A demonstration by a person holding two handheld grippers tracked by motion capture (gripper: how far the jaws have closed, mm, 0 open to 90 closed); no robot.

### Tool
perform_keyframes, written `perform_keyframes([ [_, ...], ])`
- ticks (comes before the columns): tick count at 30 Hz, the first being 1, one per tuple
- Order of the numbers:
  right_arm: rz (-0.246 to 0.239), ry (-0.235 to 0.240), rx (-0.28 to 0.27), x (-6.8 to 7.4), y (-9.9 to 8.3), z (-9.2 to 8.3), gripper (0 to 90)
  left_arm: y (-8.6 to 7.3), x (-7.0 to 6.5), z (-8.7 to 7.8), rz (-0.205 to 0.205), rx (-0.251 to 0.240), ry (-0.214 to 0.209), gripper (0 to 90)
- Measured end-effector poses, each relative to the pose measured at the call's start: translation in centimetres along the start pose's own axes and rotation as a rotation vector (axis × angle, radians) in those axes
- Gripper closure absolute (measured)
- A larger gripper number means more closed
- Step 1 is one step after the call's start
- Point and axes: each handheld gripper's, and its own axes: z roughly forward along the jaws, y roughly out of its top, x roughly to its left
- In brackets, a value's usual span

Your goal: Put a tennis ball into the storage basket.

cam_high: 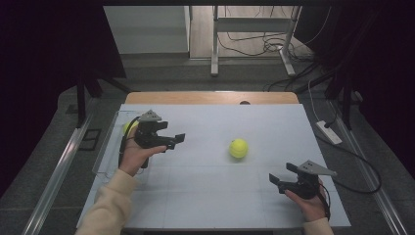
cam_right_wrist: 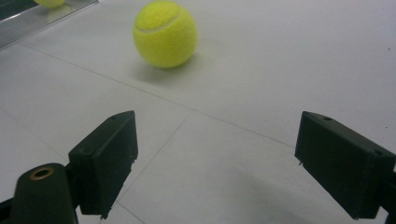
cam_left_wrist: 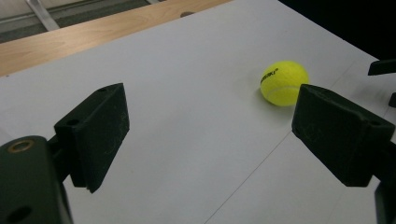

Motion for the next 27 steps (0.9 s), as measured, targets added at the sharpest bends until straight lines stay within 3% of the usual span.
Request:
perform_keyframes([
  [27,-0.012,0.006,0.007,0.2,0.1,0.3,13.2,1.2,-2.0,3.0,0.042,0.052,-0.042,11.1],
])
